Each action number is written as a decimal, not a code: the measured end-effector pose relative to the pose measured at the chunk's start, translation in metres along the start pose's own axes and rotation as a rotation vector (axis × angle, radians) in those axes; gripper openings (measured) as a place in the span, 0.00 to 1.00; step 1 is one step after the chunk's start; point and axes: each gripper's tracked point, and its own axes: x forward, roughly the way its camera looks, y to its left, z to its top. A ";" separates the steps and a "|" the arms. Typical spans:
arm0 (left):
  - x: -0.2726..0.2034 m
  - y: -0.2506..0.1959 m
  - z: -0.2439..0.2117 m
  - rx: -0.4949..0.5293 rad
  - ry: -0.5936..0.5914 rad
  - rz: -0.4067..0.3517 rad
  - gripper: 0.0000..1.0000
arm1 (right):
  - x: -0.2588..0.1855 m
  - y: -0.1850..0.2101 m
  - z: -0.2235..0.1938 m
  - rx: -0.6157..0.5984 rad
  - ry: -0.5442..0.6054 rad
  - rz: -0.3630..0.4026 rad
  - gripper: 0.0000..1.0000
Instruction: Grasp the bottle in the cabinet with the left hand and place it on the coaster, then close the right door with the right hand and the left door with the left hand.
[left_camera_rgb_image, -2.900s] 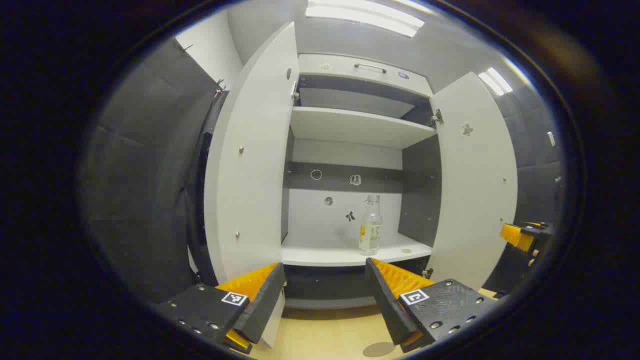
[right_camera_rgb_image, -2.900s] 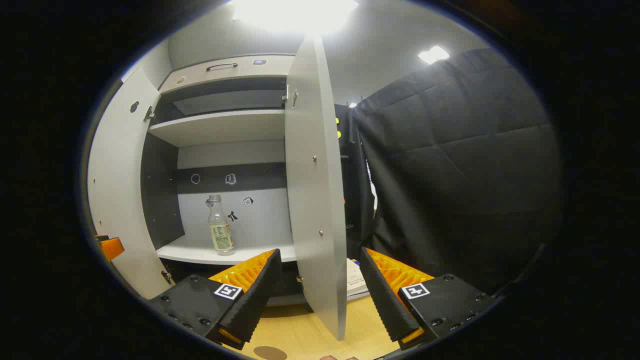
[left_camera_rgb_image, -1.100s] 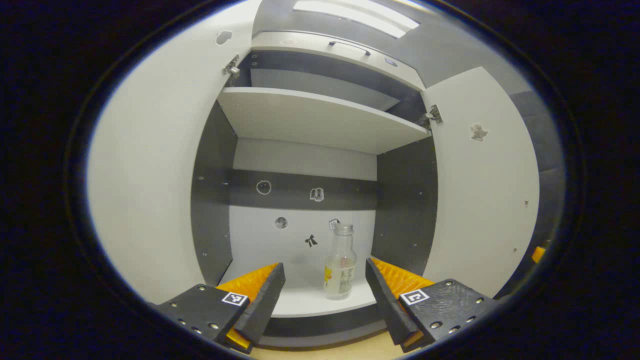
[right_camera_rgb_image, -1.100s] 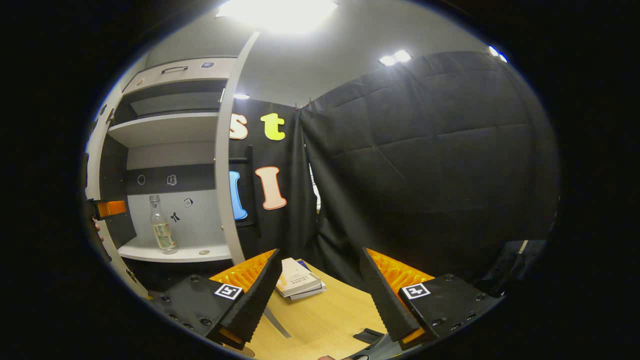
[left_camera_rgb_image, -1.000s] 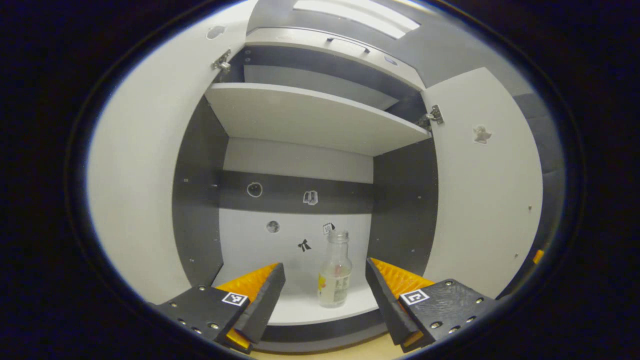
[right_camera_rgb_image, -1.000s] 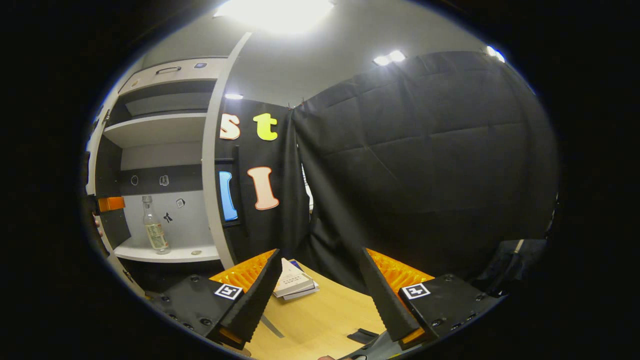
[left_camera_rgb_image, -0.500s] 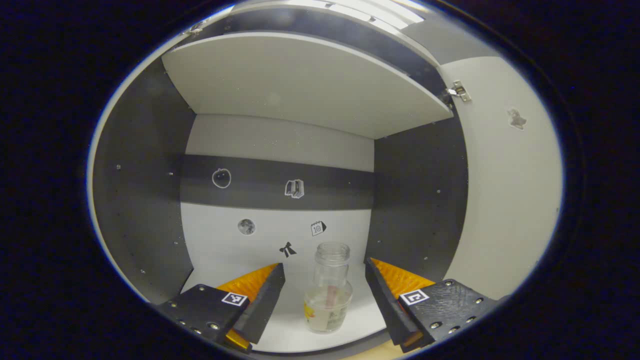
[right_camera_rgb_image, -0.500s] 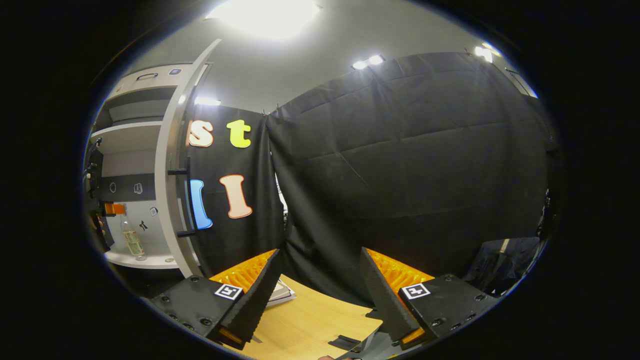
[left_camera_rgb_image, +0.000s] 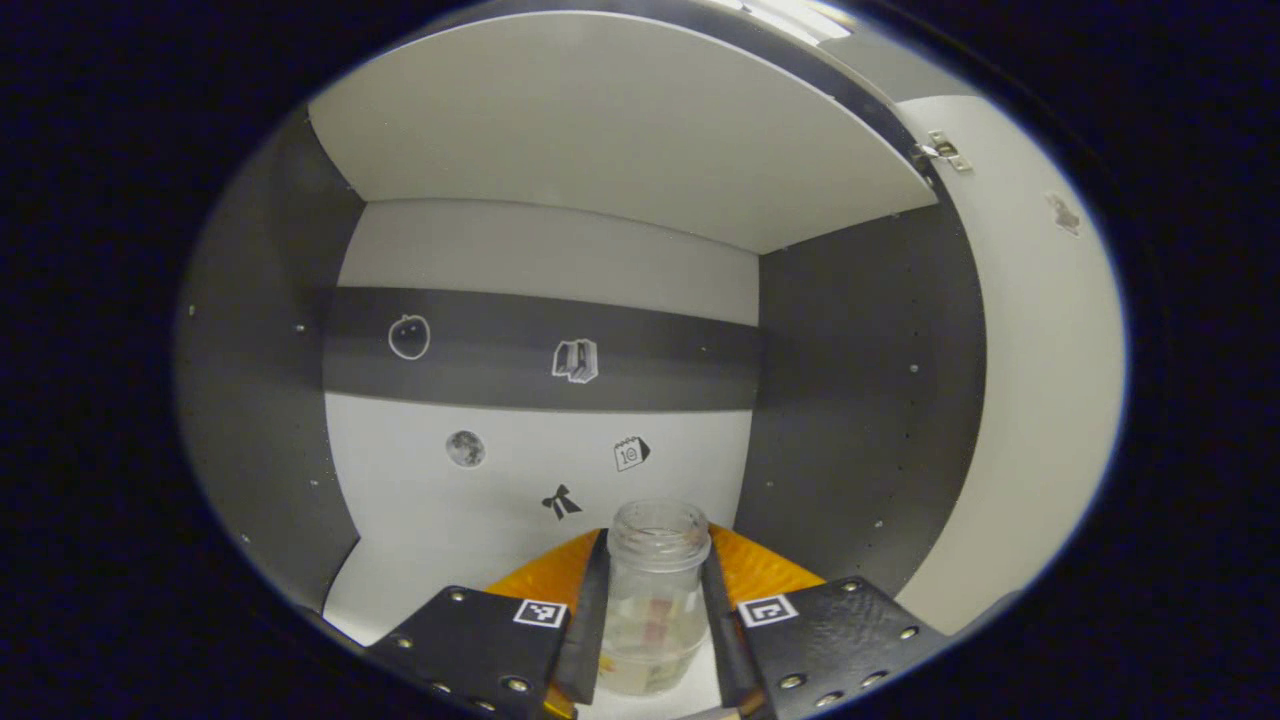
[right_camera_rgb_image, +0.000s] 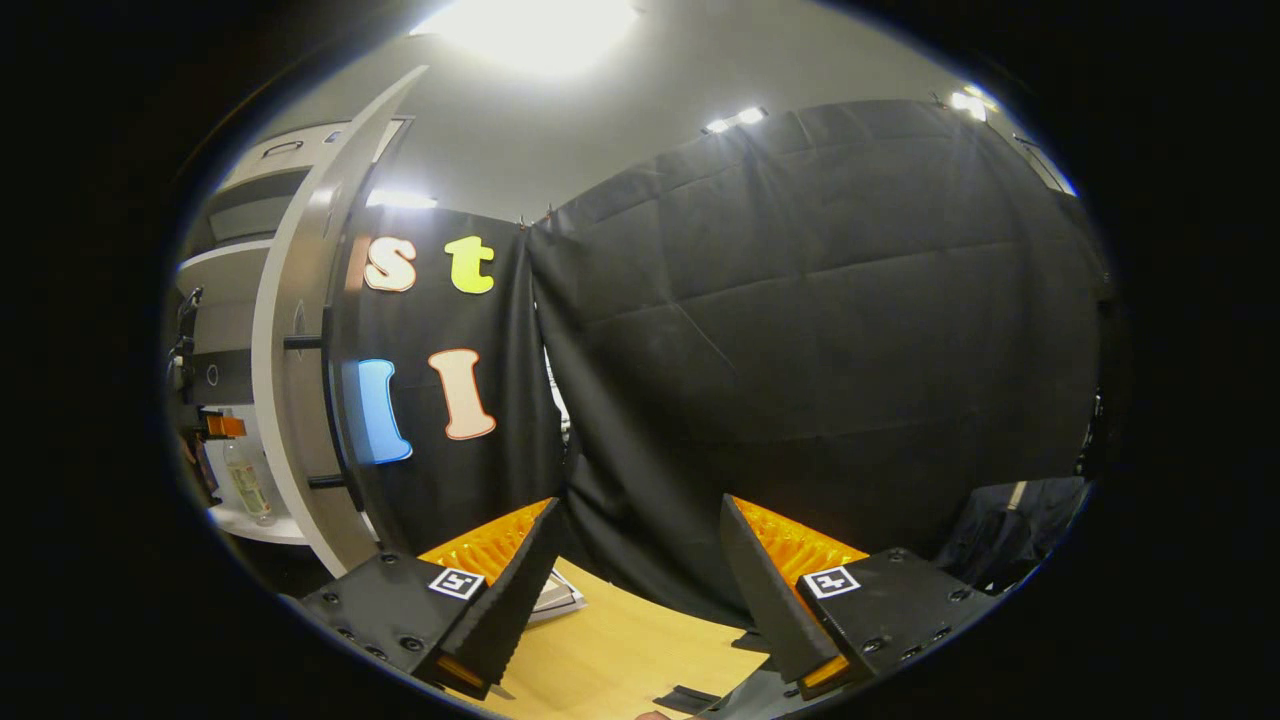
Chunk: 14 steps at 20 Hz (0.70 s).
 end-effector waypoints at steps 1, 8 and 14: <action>0.000 0.003 0.000 -0.003 -0.006 0.011 0.53 | 0.003 0.001 -0.002 -0.005 0.002 0.008 0.97; -0.021 0.005 0.033 -0.034 -0.111 -0.001 0.40 | 0.009 0.006 -0.009 -0.017 0.023 0.037 1.00; -0.066 -0.005 0.052 -0.014 -0.128 -0.071 0.40 | 0.009 0.005 0.000 -0.051 -0.005 0.045 0.99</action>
